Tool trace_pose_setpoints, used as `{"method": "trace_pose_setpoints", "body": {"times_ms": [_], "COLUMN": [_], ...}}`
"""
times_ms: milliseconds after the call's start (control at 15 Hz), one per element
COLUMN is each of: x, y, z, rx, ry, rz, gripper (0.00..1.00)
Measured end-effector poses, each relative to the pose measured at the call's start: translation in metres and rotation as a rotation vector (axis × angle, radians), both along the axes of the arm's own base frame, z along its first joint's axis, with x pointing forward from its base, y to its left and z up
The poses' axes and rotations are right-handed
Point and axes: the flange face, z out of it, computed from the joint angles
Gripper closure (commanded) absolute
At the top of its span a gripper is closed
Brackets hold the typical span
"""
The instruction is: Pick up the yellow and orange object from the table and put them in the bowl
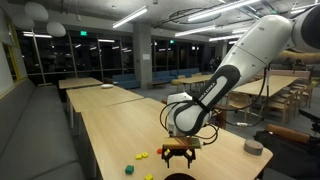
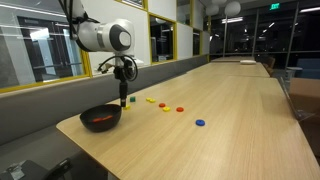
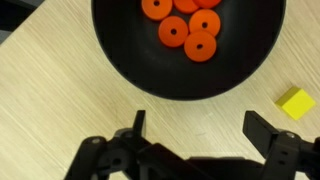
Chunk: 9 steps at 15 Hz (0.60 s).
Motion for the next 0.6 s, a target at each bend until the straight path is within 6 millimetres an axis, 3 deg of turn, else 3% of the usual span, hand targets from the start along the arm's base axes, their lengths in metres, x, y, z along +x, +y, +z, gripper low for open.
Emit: {"method": "trace_pose_setpoints", "body": {"times_ms": [333, 600], "x": [0.034, 0.066], "y": [-0.032, -0.059], "z": [0.01, -0.006], "rx": [-0.072, -0.112], "ry": [-0.07, -0.085], "rz": [-0.081, -0.141], "gripper": [0.0, 0.0]}}
